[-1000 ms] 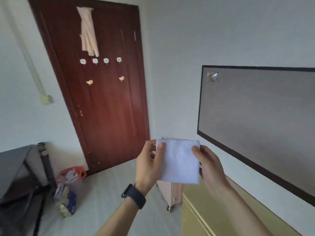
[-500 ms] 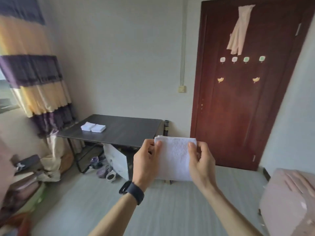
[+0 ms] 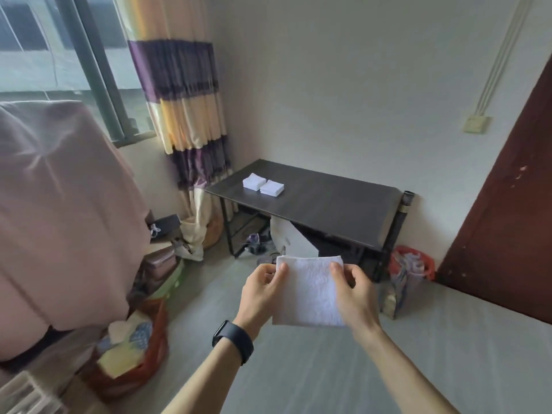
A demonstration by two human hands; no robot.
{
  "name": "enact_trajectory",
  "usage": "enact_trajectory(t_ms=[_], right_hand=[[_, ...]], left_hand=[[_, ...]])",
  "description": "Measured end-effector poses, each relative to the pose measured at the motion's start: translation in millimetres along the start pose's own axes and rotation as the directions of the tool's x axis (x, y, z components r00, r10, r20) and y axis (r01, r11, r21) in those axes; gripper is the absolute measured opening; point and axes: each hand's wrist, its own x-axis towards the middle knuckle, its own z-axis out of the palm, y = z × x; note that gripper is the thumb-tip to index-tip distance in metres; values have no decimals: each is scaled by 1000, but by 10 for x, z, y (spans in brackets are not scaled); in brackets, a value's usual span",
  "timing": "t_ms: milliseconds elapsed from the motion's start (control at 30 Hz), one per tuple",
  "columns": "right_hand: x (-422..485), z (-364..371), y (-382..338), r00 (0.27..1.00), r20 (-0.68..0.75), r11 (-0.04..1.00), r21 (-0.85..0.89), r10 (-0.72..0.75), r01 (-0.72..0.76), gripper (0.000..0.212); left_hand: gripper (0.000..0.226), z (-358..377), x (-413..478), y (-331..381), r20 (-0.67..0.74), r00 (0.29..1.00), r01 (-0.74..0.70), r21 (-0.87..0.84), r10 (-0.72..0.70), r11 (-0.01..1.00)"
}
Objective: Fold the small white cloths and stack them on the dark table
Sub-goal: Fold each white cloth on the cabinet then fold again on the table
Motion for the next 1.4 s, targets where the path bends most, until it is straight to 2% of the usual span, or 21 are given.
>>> enact_trajectory(t_ms=[167,333,467,600,767,900,1100,1333,1400], right_hand=[[755,692,369,986,133,989,88,105,-117,33],[1623,1256,611,953,257,972,124,163,-199,18],[2193,1592,687,897,366,952,75,249,-296,29],[2821,2030,753,860,421,944,26,289,-329,34],[3654,2727,879,858,407,940,-6,314,-341,27],[4368,3324,967,872,365,939,-19,327,-344,17],[5424,4012,1054,872,296,912,7,390,-410,13],[6645,4617,1334,860,211,874,47,464,-483,4],[7027,4761,1462,867,180,877,42,465,-479,9]], left_hand=[[24,-252,846,-284,87,988,130,-56,-125,990],[22,-298,1885,-448,54,978,203,-43,-201,978],[23,-367,2574,-545,33,965,262,-29,-262,965],[23,-470,3318,-673,30,944,331,-56,-330,942],[20,-653,4400,-943,105,918,391,-72,-383,917],[20,-813,5422,-1068,139,916,387,-65,-376,920],[22,-916,6893,-1024,188,912,362,44,-363,931],[25,-693,8463,-1144,236,903,331,148,-358,932],[26,-590,8891,-1197,239,898,337,167,-370,927]])
